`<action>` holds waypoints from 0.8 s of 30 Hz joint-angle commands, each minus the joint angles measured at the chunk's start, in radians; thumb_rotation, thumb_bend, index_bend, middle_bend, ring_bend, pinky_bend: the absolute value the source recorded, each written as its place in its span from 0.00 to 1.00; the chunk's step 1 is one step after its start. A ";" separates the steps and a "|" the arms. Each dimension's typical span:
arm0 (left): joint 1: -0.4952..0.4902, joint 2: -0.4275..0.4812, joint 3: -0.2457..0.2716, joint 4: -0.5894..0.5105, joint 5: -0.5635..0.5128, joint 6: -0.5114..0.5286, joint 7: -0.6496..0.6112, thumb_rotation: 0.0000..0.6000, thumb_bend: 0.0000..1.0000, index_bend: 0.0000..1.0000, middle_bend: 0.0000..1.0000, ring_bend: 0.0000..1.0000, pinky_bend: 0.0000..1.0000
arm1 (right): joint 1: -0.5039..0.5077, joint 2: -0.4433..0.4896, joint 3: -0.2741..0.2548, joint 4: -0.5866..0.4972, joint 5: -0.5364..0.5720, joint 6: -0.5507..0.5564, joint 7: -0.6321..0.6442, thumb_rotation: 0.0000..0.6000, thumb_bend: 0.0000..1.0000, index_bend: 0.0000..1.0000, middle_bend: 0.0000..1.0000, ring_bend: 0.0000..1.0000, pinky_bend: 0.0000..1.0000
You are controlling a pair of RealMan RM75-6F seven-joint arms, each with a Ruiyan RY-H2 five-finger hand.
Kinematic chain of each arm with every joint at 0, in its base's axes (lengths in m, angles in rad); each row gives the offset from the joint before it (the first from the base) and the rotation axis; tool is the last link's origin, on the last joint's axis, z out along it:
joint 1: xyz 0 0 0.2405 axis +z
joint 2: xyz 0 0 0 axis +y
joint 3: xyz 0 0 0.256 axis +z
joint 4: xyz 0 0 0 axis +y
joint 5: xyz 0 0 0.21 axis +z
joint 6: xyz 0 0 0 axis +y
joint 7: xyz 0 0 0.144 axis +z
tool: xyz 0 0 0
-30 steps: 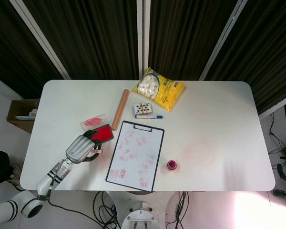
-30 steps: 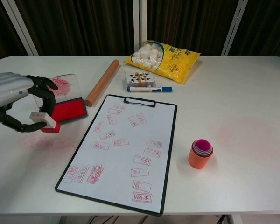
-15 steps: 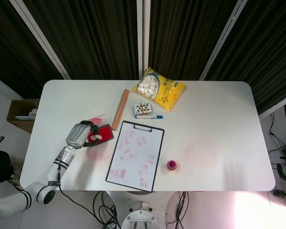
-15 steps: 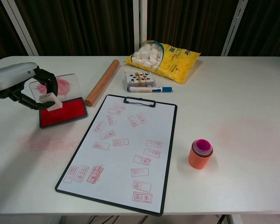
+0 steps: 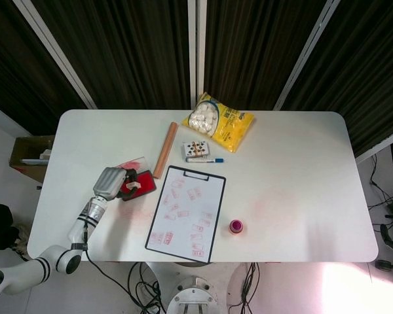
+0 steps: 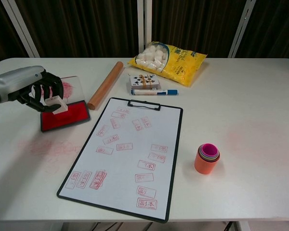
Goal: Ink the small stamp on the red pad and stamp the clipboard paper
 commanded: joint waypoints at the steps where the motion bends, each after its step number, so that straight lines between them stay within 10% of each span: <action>1: -0.007 -0.011 -0.003 0.020 -0.008 -0.013 -0.010 1.00 0.37 0.62 0.66 0.57 0.59 | 0.001 0.001 0.000 0.000 0.002 -0.003 -0.002 1.00 0.32 0.00 0.00 0.00 0.00; 24: -0.030 -0.043 0.010 0.096 -0.029 -0.078 -0.026 1.00 0.40 0.66 0.69 0.60 0.63 | 0.004 -0.021 -0.007 0.032 -0.010 -0.002 -0.001 1.00 0.32 0.00 0.00 0.00 0.00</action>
